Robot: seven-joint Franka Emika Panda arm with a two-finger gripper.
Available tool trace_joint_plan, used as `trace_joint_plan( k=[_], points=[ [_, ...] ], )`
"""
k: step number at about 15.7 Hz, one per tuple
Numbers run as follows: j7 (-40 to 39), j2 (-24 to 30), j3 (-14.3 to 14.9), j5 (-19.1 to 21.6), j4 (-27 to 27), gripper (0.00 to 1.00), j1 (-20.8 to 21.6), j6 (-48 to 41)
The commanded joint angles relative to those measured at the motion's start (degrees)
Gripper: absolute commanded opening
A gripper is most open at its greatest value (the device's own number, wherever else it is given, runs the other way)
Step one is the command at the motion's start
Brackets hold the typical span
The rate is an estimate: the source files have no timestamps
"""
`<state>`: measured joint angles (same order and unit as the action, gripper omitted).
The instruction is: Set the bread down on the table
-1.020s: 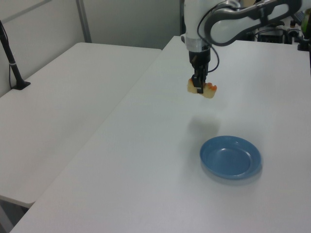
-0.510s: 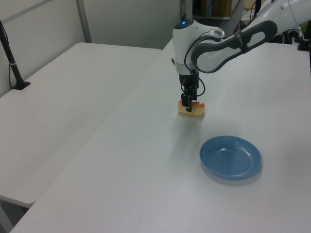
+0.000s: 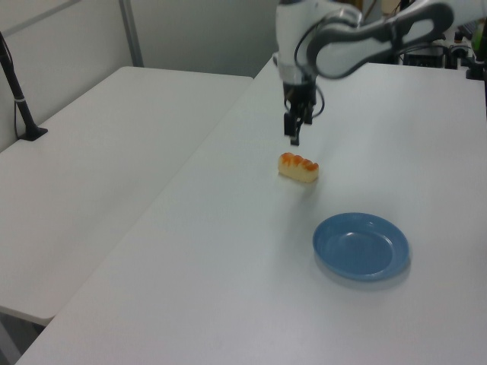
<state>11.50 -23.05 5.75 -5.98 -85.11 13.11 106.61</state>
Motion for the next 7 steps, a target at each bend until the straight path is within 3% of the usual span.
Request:
trace_joint_plan(
  k=[1, 4, 7],
  points=[
    [1.2, 13.1, -0.6, -0.6, -6.4, 1.00, 0.0, -10.2],
    [0.6, 19.3, -0.7, -0.2, -9.9, 1.00, -1.4, -12.6],
    [-1.4, 21.0, -0.7, 0.1, -10.2, 1.00, -3.1, -14.0]
  ],
)
